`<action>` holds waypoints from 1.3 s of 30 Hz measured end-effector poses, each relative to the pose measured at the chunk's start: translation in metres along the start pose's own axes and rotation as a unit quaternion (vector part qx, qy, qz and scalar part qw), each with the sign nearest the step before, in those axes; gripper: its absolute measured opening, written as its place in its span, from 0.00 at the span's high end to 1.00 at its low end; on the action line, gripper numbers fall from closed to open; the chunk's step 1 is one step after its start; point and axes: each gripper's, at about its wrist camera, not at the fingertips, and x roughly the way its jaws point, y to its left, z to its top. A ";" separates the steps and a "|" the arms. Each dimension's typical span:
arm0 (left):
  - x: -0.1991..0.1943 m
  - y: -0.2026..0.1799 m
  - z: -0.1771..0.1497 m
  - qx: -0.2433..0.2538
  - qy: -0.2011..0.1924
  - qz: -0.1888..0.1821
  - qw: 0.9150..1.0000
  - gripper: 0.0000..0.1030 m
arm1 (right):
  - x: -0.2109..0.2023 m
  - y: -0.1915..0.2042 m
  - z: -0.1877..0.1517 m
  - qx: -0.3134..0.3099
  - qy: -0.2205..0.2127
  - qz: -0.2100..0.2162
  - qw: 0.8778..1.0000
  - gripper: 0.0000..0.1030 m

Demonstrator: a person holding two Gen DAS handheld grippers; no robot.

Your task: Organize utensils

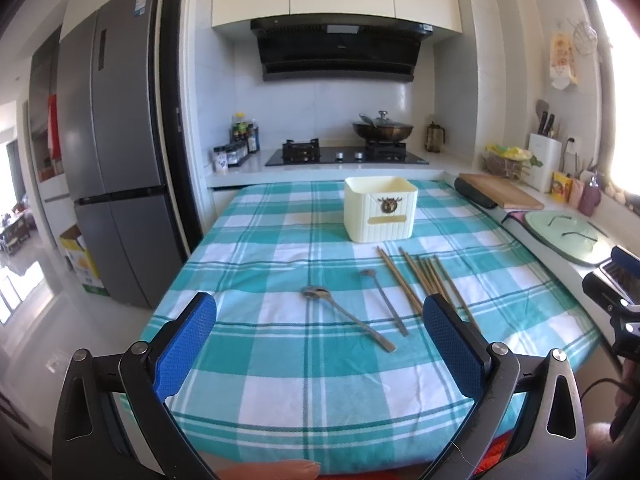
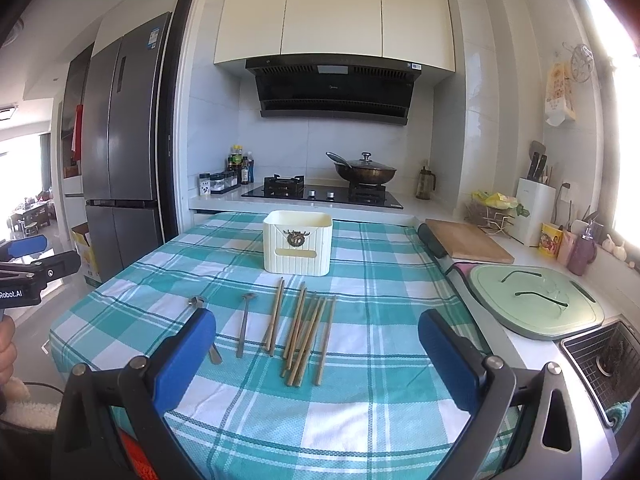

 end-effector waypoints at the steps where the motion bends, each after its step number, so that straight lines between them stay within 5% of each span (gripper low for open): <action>1: 0.000 0.000 0.000 0.000 0.000 0.000 1.000 0.00 | 0.000 0.000 0.000 0.001 0.000 0.000 1.000 0.00; 39: 0.011 -0.001 -0.006 -0.002 0.014 -0.008 1.000 0.00 | 0.006 -0.003 -0.004 0.009 0.011 0.000 1.000 0.00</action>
